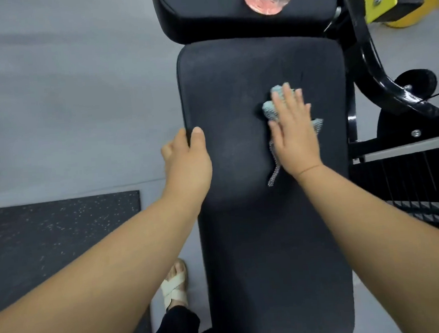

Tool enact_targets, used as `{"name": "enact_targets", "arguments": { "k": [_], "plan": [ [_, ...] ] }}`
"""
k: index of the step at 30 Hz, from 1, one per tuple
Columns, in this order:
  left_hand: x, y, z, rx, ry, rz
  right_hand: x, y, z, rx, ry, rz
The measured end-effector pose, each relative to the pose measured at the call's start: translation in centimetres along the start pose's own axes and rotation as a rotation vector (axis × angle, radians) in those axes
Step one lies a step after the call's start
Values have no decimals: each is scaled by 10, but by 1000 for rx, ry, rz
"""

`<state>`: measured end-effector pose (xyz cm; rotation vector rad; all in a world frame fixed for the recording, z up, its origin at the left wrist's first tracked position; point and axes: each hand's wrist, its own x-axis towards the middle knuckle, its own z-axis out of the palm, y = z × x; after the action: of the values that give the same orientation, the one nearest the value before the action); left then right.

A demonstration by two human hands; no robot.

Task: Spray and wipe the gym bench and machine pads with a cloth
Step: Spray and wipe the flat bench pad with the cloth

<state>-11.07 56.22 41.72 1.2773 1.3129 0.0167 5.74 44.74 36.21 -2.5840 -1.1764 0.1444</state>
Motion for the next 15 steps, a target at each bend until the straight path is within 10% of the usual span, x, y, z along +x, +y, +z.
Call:
{"name": "enact_targets", "arguments": {
  "k": [6, 13, 15],
  "plan": [
    [29, 33, 2, -67, -30, -25, 56, -53, 9, -38, 185, 584],
    [40, 28, 9, -253, -117, -63, 29, -76, 32, -24, -20, -398],
    [41, 28, 11, -225, -139, -60, 35, -30, 14, -71, -27, -390]
  ]
}}
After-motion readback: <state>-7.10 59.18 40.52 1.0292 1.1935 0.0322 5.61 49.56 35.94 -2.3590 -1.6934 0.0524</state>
